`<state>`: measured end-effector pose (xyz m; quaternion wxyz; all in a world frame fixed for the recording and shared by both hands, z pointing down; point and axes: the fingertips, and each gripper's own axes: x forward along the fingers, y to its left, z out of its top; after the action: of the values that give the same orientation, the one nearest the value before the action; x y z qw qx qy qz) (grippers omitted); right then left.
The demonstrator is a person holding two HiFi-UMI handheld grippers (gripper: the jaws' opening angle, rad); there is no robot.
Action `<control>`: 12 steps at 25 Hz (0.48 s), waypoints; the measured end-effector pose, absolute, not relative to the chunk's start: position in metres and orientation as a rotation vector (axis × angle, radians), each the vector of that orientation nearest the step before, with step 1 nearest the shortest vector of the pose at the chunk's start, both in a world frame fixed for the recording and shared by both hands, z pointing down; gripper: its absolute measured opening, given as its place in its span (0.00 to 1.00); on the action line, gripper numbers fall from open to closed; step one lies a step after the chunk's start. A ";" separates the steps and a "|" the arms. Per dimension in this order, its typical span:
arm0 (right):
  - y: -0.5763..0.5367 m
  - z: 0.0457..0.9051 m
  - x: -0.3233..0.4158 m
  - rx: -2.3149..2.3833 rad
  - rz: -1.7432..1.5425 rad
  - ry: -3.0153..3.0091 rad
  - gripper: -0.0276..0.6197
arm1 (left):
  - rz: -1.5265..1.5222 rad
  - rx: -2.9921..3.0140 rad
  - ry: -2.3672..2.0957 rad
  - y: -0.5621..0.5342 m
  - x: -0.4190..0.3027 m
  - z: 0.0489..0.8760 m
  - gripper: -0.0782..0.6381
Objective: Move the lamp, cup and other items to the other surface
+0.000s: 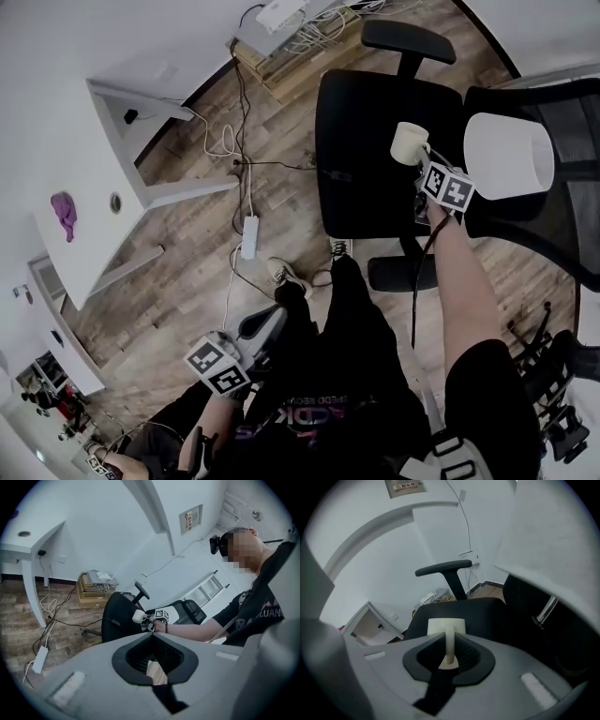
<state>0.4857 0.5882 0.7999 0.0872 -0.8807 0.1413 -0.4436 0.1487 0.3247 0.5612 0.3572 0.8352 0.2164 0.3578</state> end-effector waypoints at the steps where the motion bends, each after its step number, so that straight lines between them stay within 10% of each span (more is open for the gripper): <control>1: 0.589 0.808 0.487 -2.621 -1.333 0.406 0.12 | 0.931 2.155 0.551 0.325 0.148 0.564 0.11; 12: 0.595 0.838 0.468 -2.620 -1.386 0.357 0.12 | 0.936 2.169 0.504 0.315 0.156 0.564 0.11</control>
<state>0.4677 0.5946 0.8380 0.0779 -0.8750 0.1193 -0.4627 0.1556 0.3155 0.5636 0.3551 0.8393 0.1952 0.3624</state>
